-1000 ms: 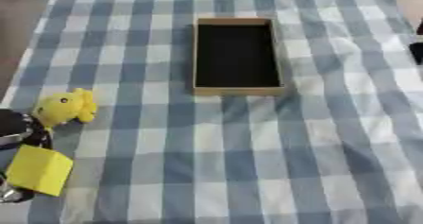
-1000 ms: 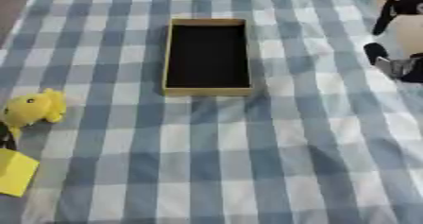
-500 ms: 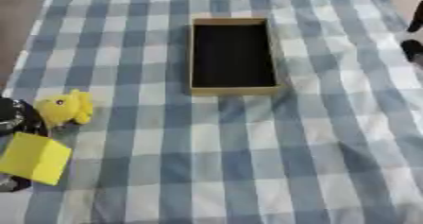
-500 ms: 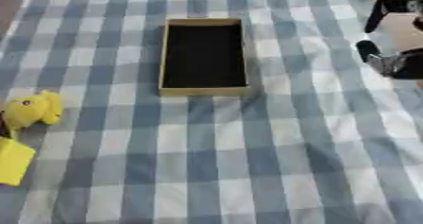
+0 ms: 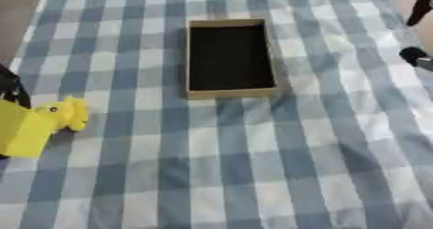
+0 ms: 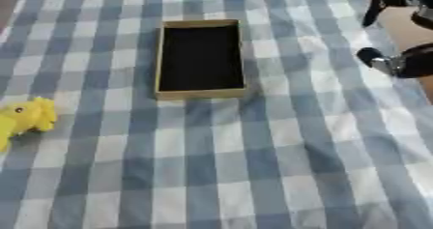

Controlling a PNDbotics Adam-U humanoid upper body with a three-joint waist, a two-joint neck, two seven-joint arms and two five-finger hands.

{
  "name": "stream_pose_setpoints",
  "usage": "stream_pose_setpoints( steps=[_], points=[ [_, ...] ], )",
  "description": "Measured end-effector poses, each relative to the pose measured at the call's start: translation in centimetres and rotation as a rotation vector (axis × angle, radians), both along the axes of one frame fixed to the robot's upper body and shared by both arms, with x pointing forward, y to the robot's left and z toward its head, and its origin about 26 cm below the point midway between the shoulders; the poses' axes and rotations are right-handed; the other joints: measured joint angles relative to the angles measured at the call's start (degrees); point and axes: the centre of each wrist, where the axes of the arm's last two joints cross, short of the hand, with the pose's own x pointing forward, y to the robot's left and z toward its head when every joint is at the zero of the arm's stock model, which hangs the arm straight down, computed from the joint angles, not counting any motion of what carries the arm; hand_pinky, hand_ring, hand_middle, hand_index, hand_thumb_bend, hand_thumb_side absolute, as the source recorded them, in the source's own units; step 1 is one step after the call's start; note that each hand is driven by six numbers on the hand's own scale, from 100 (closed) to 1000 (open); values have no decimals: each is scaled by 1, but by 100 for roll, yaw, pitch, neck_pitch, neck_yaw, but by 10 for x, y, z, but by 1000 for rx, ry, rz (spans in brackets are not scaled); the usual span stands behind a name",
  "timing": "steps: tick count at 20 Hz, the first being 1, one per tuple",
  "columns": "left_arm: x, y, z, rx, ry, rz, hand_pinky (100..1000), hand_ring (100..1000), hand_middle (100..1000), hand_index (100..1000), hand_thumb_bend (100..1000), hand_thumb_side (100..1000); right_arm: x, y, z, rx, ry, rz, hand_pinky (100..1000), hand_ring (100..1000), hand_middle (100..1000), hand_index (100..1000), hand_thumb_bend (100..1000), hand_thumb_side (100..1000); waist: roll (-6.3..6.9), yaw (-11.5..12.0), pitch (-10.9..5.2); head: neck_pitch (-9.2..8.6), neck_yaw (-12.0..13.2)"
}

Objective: Pick up objects on the table and place them in the box.

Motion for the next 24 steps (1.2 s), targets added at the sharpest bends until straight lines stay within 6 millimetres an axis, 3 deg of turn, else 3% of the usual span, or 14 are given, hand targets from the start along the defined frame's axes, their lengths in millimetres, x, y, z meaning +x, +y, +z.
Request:
stream_pose_setpoints(
  steps=[6,24],
  points=[
    [2,-5,13,-20,-30,-28,613,535,444,621,401,112,0,0,0,-8,-16,-2,637,698,569,533,289,100,13,-18,-6,0,1],
    [8,-45,72,-103,-187,-135,586,505,413,593,388,100,1,1,-1,-6,-21,2,630,689,556,526,233,100,39,-70,-46,0,31]
  ],
)
